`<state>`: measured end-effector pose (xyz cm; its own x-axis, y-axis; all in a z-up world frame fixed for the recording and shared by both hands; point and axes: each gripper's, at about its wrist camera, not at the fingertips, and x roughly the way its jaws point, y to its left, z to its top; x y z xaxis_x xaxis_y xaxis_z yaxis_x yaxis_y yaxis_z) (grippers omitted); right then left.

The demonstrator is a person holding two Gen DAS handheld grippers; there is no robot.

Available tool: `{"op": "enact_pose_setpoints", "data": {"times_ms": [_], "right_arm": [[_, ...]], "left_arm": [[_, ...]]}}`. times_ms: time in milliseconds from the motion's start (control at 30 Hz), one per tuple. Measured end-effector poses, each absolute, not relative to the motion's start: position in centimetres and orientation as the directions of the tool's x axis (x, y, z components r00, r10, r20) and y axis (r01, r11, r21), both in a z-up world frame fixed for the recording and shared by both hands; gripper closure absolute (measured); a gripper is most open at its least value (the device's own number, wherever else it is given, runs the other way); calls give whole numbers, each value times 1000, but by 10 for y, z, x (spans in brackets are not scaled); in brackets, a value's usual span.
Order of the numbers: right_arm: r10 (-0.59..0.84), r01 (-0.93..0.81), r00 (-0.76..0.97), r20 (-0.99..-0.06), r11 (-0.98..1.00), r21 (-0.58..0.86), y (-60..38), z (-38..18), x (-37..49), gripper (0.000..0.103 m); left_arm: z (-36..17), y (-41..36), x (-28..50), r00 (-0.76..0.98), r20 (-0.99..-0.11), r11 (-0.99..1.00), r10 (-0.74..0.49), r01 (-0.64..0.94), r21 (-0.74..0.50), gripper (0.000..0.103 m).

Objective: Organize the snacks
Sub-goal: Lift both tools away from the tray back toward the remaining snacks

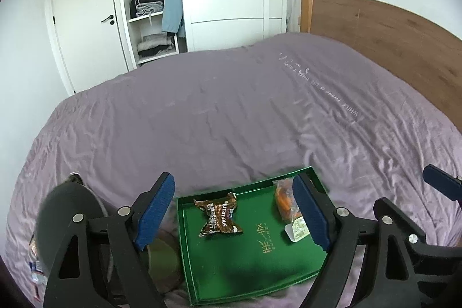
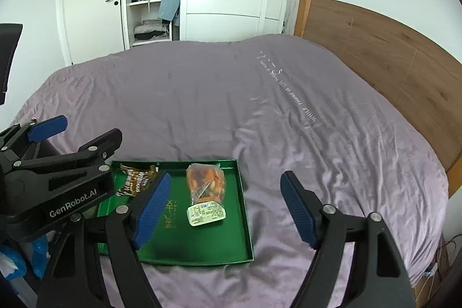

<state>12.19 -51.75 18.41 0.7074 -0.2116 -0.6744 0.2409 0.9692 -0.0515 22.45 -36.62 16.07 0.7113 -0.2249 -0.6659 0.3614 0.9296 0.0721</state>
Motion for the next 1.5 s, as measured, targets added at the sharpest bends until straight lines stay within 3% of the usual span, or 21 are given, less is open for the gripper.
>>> {"op": "enact_pose_setpoints", "data": {"times_ms": [333, 633, 800, 1233, 1500], "right_arm": [[-237, 279, 743, -625, 960, -32, -492, 233, 71, 0], [-199, 240, 768, -609, 971, -15, -441, 268, 23, 0], [-139, 161, 786, -602, 987, -18, -398, 289, 15, 0], [219, -249, 724, -655, 967, 48, -221, 281, 64, 0], [352, -393, 594, -724, 911, 120, -121, 240, 94, 0]], "left_arm": [[217, -327, 193, 734, -613, 909, -292, 412, 60, 23], [272, -217, 165, 779, -561, 909, -282, 404, 104, 20], [284, -127, 153, 814, -554, 939, -173, 307, 157, 18], [254, 119, 128, 736, -596, 941, 321, -176, 290, 18], [216, 196, 109, 631, -641, 899, 438, -329, 290, 18]]}}
